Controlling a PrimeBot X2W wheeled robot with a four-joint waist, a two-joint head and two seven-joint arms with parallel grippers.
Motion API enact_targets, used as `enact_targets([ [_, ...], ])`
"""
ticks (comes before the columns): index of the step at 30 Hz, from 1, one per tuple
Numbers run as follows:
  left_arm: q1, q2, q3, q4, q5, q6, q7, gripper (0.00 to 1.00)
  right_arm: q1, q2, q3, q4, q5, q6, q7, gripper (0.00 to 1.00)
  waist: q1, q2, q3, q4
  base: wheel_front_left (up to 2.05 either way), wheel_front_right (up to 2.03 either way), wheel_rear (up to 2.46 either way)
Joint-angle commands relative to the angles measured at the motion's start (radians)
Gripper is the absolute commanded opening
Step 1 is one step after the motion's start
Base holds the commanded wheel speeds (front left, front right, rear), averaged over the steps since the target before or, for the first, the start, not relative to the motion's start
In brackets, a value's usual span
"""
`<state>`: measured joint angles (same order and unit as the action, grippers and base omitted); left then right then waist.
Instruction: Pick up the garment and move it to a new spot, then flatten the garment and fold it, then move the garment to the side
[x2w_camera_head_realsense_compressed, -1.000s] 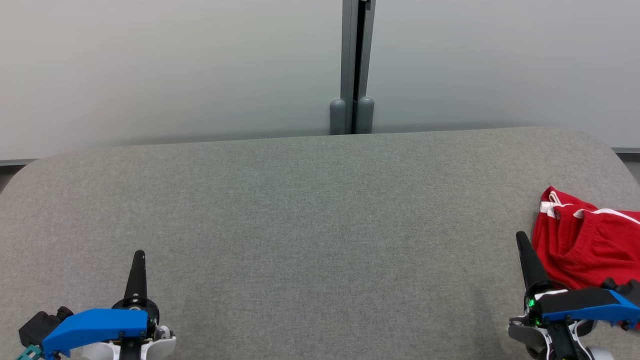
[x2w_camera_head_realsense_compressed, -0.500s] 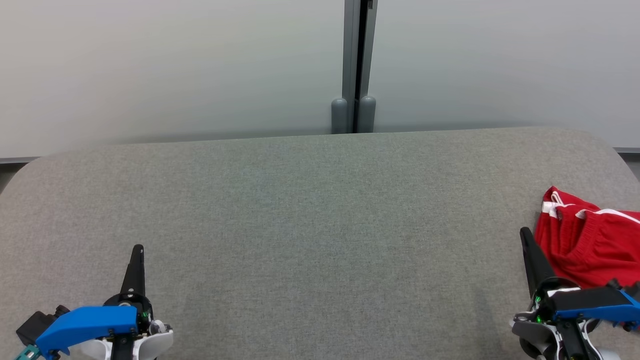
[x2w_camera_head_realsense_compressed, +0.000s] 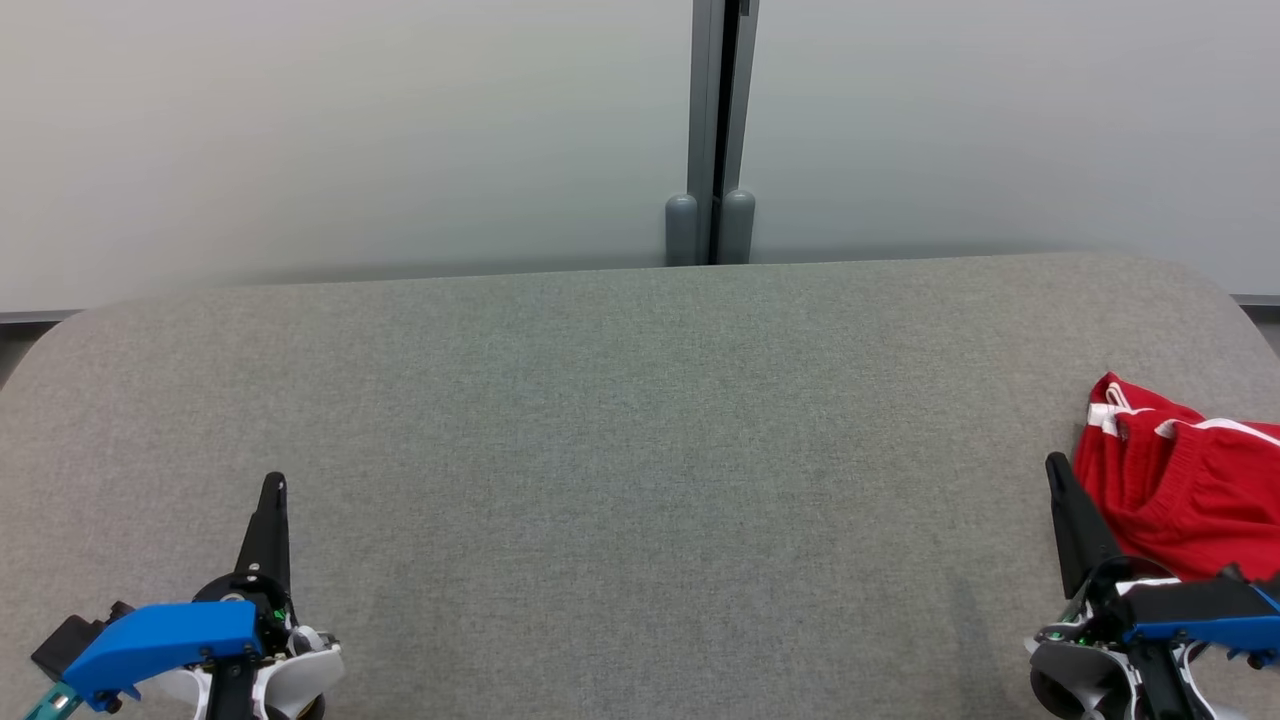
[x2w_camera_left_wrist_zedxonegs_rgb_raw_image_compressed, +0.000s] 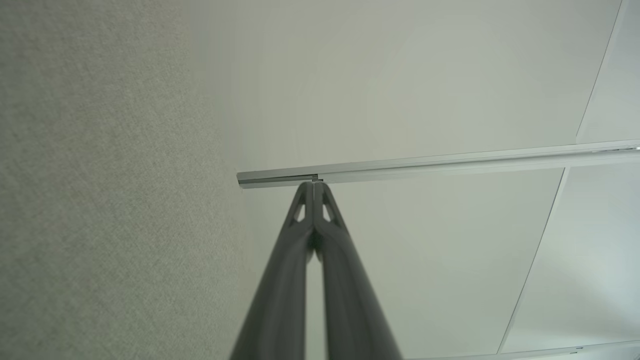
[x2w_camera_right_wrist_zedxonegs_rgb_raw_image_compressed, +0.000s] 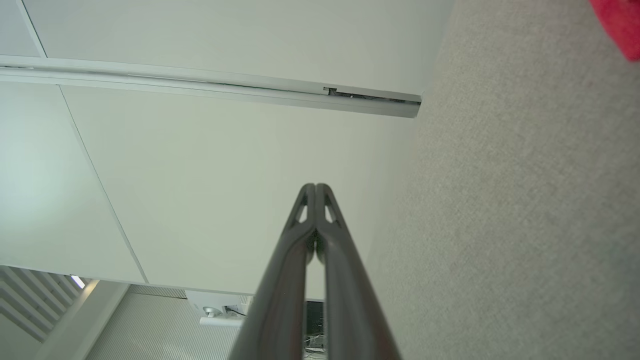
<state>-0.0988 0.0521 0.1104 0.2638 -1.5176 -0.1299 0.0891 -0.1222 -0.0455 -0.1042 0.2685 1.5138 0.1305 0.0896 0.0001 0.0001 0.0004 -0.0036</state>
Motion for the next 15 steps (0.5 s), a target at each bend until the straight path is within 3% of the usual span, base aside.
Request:
enact_targets([
  [1,-0.011,-0.002,0.001,-0.008,-0.017,-0.001,0.008,0.0,0.011,-0.008,-0.004,-0.011,0.02,0.0,0.006,0.0,-0.0001,-0.0001,0.0,0.0,0.0,0.0,0.0],
  [15,-0.014,-0.003,0.005,-0.023,-0.096,-0.001,0.03,0.0,0.021,-0.008,-0.012,-0.028,0.101,0.0,0.029,0.0,-0.0001,-0.0001,0.003,0.004,0.0,0.0,0.0],
])
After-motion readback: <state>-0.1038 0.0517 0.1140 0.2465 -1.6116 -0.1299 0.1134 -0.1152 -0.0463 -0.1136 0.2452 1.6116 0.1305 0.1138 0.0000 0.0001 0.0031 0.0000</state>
